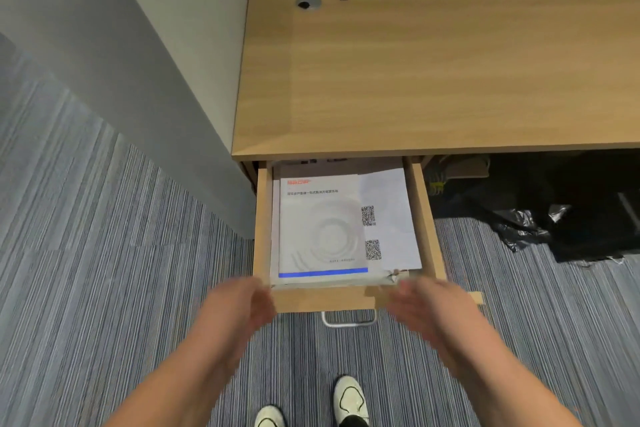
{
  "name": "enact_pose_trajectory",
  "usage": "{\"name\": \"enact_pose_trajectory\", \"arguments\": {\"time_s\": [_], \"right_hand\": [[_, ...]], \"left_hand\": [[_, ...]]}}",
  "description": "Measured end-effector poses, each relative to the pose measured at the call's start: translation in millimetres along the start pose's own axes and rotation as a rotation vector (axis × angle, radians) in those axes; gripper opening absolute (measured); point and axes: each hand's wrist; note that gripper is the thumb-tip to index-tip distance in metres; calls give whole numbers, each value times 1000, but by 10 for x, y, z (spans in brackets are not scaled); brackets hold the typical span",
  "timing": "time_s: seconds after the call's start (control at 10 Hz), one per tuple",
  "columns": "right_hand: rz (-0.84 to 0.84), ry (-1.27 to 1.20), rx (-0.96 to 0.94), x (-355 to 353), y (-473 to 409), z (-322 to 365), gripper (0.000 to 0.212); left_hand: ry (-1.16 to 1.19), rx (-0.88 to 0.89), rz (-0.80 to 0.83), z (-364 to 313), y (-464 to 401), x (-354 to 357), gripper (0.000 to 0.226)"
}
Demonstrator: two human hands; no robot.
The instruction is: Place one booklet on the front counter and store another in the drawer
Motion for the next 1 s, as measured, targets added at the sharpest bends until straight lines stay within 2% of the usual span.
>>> {"name": "enact_pose_trajectory", "arguments": {"time_s": [0.1,0.2,0.3,0.4,0.5,0.6,0.7,0.8,1.0], "right_hand": [[102,-382,303,-113,246,-239,41],[63,-510,344,-74,180,-163,54],[80,-663,283,29,51,97,41],[75,-738,229,124,-110,306,40],[121,-862,179,213,-371,546,44],[166,-962,157,318,-628,888,48],[226,-991,126,415,-843,1163,56],[227,-972,101,448,-966,1349,74],[252,-996,46,428,-931,1412,65]], "left_hand": [[154,-256,106,270,200,-90,46],[298,-338,173,213,131,-7,75],[553,-308,243,60,-14,170,75],[698,-269,305,-158,-139,283,79],[847,-263,437,-469,-294,330,79],[834,-181,453,-815,-366,530,82],[806,-72,403,-1156,-461,782,85],[789,-34,391,-1352,-624,922,88],[710,-4,366,-1422,-603,962,83]]}}
Point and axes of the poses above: each hand's wrist, its own y-axis away from the middle knuckle, its own x-axis out of the palm, z = x × y, and after that the axes turned 2 degrees about -x, right-handed
